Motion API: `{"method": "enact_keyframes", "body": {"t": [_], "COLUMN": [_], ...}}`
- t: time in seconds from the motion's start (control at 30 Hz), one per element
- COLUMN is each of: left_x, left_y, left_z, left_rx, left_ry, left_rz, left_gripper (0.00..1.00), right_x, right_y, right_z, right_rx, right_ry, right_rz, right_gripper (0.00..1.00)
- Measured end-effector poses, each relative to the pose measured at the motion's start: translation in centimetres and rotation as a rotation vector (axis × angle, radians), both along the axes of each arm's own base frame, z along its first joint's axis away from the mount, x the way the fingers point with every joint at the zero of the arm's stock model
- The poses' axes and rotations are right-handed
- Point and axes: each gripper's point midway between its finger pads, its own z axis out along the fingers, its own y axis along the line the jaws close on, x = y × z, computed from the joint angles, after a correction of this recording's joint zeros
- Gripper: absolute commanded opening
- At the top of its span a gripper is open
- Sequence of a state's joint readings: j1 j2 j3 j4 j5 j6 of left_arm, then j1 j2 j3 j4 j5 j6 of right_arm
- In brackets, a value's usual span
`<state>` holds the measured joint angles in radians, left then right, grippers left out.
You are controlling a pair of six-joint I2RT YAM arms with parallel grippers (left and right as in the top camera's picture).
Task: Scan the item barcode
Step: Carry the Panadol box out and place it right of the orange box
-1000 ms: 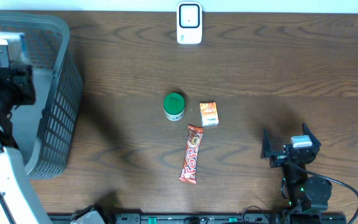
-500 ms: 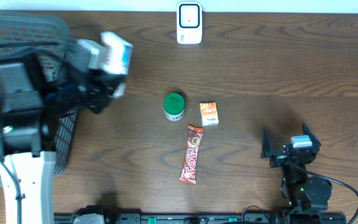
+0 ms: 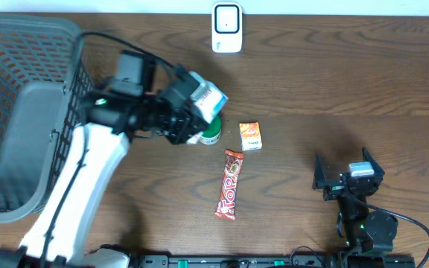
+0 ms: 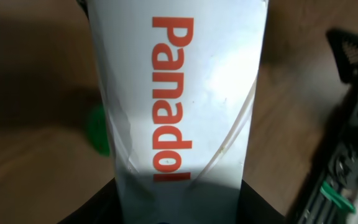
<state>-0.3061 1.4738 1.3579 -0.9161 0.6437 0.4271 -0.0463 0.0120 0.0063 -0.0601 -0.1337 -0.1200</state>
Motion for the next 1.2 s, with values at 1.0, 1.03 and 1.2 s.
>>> {"method": "enact_keyframes", "body": {"t": [1.0, 1.03, 1.2], "left_x": [-2.7, -2.0, 2.1], "left_y": [-17.8, -18.1, -18.4], "left_z": [-18.0, -18.2, -17.7], "left_rx": [0.122, 0.119, 0.088], "left_ry": [0.132, 0.131, 0.148], "left_rz": [-0.237, -0.183, 0.183], "left_gripper": [0.44, 0.44, 0.53], "right_x": [0.0, 0.0, 0.0], "right_y": [0.0, 0.0, 0.0], "right_z": [0.0, 0.0, 0.0], "right_rx": [0.0, 0.0, 0.0], "right_ry": [0.0, 0.0, 0.0], "right_rz": [0.0, 0.0, 0.0], "right_gripper": [0.99, 0.99, 0.99]}}
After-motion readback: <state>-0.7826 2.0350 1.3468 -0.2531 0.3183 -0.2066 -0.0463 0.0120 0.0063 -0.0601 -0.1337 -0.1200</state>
